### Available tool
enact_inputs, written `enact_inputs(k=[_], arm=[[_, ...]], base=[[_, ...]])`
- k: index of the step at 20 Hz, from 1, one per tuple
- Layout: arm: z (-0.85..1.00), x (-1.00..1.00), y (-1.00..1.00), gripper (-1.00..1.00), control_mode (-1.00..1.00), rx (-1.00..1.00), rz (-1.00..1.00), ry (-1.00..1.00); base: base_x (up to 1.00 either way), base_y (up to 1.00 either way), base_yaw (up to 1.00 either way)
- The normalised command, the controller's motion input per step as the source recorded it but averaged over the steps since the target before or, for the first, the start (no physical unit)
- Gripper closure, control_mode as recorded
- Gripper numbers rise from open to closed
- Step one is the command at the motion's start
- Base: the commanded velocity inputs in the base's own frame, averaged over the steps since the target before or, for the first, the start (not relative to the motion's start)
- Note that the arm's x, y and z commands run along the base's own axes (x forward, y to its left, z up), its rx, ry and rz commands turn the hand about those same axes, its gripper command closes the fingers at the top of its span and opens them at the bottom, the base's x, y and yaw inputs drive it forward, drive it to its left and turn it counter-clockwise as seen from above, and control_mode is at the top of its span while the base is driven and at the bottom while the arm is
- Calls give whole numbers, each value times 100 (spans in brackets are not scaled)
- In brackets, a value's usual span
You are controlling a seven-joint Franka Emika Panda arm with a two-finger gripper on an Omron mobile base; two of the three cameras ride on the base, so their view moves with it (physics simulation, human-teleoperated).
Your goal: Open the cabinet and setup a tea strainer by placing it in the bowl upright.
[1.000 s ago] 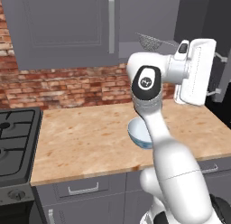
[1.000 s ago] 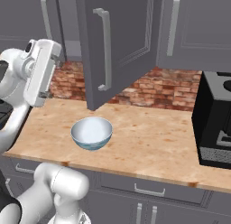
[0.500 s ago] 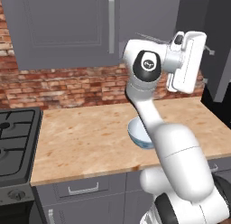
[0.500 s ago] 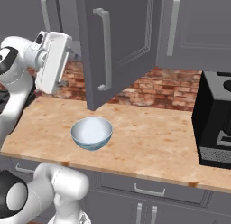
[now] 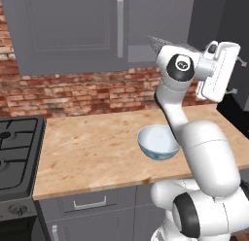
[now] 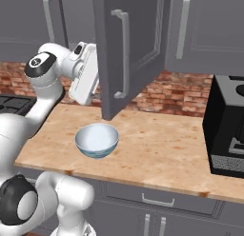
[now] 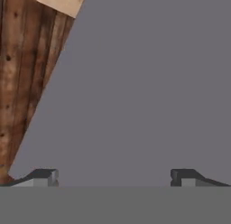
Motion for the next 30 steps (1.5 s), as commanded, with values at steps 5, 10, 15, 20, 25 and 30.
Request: enact_inputs(k=[5, 10, 15, 20, 25, 30], arm=[[-5, 0, -96, -100, -100, 8, -1, -8], [10, -17, -13, -100, -100, 4, 0, -22], [0, -1, 4, -100, -100, 15, 2, -22], [0, 17, 27, -100, -100, 27, 12, -20], [0, 52, 67, -100, -100, 12, 16, -22], [0, 59, 83, -100, -100, -1, 24, -13]], base=[[0, 0, 0], [0, 0, 0], [0, 0, 0], [0, 0, 0], [0, 0, 0], [0, 0, 0]])
